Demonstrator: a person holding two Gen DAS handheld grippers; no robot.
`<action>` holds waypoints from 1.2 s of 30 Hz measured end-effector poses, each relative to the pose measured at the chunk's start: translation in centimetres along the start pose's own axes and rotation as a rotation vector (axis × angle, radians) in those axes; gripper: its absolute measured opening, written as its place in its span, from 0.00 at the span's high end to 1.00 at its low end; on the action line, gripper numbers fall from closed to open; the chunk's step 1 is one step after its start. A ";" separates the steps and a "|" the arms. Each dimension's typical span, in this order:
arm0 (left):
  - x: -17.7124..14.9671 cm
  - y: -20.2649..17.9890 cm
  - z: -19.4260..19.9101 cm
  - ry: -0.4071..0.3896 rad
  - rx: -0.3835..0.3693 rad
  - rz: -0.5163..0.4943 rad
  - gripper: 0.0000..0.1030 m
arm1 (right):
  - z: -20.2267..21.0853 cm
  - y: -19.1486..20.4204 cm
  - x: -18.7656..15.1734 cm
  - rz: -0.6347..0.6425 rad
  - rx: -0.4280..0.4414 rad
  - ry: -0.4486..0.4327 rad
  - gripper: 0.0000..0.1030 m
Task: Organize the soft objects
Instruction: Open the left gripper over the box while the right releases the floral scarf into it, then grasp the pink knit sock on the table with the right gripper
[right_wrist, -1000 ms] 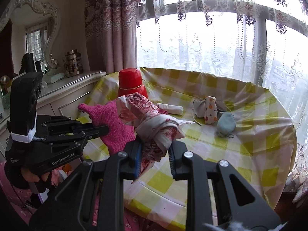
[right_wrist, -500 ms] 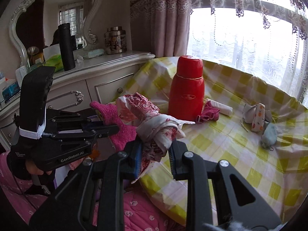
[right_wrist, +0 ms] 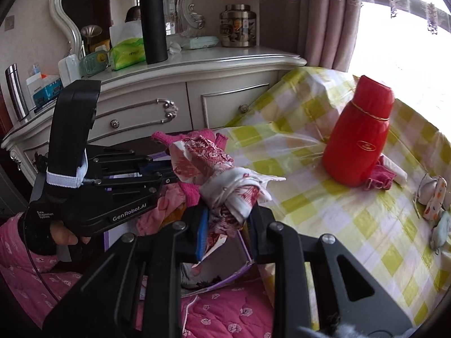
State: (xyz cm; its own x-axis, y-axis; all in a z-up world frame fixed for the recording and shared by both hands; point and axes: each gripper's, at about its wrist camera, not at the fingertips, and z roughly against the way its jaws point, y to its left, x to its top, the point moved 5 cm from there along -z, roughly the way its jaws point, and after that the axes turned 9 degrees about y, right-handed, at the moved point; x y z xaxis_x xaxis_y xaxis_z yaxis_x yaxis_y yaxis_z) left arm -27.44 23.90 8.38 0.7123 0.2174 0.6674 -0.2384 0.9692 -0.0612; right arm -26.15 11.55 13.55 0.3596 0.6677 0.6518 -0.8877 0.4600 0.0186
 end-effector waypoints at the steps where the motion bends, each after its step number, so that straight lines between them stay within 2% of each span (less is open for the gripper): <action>1: -0.2 0.6 -0.1 0.003 0.015 0.007 0.94 | -0.6 0.5 0.1 0.014 0.008 0.012 0.73; 9: -1.1 4.9 -0.9 0.035 0.138 0.082 0.92 | -4.0 3.3 0.5 0.106 0.046 0.068 0.72; 10: -1.2 5.5 -1.1 0.045 0.151 0.097 0.91 | -4.4 3.6 0.5 0.110 0.054 0.073 0.69; 11: -1.3 6.0 -1.4 0.059 0.163 0.115 0.87 | -4.8 3.8 0.4 0.115 0.074 0.081 0.65; 13: -1.5 7.0 -1.7 0.084 0.190 0.148 0.67 | -5.5 4.1 0.1 0.118 0.099 0.113 0.37; 15: -1.7 7.6 -1.7 0.080 0.226 0.163 0.26 | -5.6 4.0 -0.3 0.111 0.103 0.116 0.29; 17: -1.8 7.7 -1.2 0.047 0.268 0.159 0.18 | -5.4 3.7 -0.6 0.097 0.105 0.109 0.29; 21: -1.4 6.8 -1.5 0.051 0.294 0.113 0.18 | -4.7 1.4 -1.2 0.044 0.088 0.097 0.29; 25: -0.8 4.1 -2.6 0.070 0.258 0.047 0.18 | -3.2 -2.9 -3.0 -0.042 0.021 0.079 0.26; 27: -0.2 1.9 -3.6 0.081 0.215 -0.005 0.18 | -2.4 -5.9 -4.3 -0.103 -0.027 0.077 0.25; 36: 1.8 -14.7 -11.2 0.172 -0.130 -0.305 0.18 | 0.2 -22.4 -13.1 -0.479 -0.240 0.097 0.24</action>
State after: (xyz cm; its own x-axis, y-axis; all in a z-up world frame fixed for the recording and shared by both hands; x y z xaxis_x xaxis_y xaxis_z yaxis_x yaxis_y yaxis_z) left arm -15.29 11.30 2.17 0.8407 -0.0785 0.5358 0.0802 0.9966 0.0201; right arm -11.00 -7.66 4.76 0.7428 0.3965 0.5395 -0.5317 0.8390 0.1154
